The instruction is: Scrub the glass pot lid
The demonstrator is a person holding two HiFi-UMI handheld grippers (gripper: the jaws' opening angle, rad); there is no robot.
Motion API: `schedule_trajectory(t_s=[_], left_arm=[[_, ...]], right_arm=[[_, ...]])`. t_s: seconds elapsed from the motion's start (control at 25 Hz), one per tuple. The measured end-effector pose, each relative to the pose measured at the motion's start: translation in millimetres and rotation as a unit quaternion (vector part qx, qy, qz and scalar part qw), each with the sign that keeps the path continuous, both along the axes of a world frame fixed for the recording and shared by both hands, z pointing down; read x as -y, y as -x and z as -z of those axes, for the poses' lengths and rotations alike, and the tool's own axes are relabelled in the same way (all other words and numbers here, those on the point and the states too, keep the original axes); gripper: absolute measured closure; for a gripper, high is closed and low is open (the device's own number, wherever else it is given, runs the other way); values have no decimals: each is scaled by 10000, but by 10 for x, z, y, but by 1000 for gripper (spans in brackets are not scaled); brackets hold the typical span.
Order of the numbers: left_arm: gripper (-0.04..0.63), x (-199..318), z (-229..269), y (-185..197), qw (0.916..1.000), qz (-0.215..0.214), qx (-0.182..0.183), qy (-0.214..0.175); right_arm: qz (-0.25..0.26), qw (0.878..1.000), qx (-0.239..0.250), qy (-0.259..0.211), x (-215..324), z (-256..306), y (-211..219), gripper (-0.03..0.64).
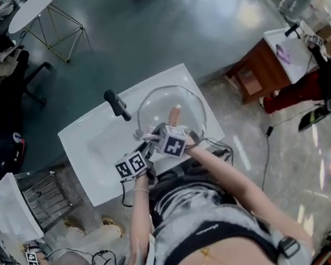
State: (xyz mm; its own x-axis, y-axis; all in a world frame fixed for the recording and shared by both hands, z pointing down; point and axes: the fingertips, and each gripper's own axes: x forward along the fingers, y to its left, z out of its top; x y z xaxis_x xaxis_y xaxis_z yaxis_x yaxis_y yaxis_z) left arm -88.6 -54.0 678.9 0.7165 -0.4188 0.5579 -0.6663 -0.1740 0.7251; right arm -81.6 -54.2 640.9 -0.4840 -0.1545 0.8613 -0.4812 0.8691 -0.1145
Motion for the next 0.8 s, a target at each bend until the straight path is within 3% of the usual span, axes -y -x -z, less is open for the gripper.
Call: schedule_trajectory(t_s=[0.16, 0.8], left_arm=[[462, -15, -8, -5, 10000, 23, 19, 6], [462, 15, 1, 20, 9998, 130, 116, 13]], right_arm=[[214, 9994, -212, -176, -101, -23, -150, 523], [-27, 9995, 211, 235, -120, 103, -675, 523]])
